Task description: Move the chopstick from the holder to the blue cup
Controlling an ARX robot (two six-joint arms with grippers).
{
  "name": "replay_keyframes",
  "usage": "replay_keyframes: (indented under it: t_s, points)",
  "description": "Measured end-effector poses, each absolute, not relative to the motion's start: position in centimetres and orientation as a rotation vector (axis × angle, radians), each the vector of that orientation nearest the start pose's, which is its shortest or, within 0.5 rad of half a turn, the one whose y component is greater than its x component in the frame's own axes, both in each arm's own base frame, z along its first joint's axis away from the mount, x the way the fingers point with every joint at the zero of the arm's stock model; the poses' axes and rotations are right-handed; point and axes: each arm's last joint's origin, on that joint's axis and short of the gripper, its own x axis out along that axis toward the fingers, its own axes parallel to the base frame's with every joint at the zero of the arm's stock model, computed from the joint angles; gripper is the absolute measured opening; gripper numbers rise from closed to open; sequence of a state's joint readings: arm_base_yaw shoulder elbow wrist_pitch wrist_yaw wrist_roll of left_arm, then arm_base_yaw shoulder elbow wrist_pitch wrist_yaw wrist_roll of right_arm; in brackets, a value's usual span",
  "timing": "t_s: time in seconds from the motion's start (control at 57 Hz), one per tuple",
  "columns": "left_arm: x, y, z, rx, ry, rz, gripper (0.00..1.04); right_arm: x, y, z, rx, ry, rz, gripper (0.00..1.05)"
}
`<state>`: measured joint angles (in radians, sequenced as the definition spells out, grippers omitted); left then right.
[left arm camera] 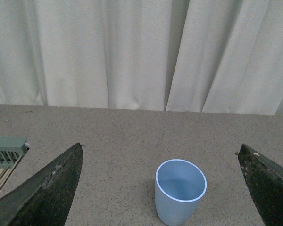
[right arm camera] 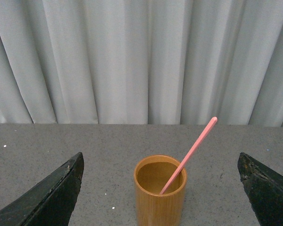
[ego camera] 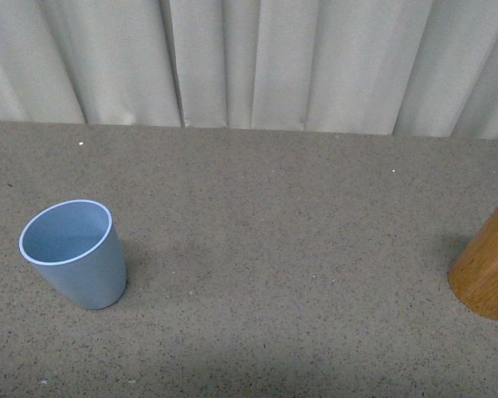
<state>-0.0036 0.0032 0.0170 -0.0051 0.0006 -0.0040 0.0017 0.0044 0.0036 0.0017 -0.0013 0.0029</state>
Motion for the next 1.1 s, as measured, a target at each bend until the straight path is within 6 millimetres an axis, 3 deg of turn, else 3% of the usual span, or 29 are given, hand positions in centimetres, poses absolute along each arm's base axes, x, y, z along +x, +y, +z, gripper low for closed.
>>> replay_keyframes:
  t_s: [1.104]
  points:
    - [9.69,-0.04,16.85,-0.004,-0.009,-0.004,0.98,9.77,0.02,16.46,0.003,-0.001,0.003,0.95]
